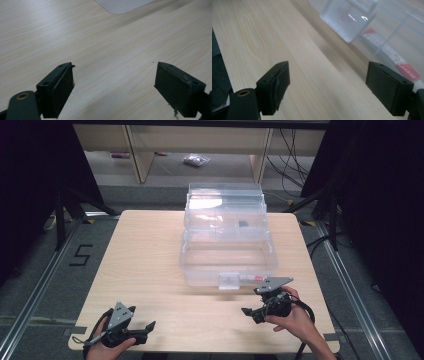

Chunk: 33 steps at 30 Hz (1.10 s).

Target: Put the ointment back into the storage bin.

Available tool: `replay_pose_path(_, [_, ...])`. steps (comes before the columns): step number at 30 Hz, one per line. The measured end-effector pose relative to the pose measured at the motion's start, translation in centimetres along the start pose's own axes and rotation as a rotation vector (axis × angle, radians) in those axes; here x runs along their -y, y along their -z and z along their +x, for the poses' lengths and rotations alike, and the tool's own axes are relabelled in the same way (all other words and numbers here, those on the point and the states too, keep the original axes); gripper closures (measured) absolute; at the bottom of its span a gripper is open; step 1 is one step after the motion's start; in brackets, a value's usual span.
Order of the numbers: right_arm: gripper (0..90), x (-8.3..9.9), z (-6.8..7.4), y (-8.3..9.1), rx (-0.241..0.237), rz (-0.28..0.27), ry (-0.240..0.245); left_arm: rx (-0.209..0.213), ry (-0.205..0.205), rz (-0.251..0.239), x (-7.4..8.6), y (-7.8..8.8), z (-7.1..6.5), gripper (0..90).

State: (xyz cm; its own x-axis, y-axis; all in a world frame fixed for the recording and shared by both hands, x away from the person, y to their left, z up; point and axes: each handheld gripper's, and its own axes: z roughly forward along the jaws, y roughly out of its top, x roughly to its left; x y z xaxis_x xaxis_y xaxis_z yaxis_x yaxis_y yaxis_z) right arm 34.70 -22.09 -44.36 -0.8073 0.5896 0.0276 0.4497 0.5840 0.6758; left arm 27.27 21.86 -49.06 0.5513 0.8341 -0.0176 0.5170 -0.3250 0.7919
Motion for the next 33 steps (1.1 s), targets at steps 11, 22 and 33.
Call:
replay_pose_path(11, [19.5, 1.0, 0.6, -0.4, 0.012, -0.025, 0.021, 0.001, -0.001, -0.002, 0.0, 0.0, 0.0, 15.0])
replay_pose_path(22, [18.5, 2.7, 0.9, -0.4, 0.001, -0.006, -0.022, 0.003, -0.002, -0.003, 0.0, 0.0, 0.0, 15.0])
replay_pose_path(33, [16.8, 4.1, 1.3, -0.5, 0.028, -0.018, -0.035, -0.005, -0.004, 0.002, 0.0, 0.0, 0.0, 15.0])
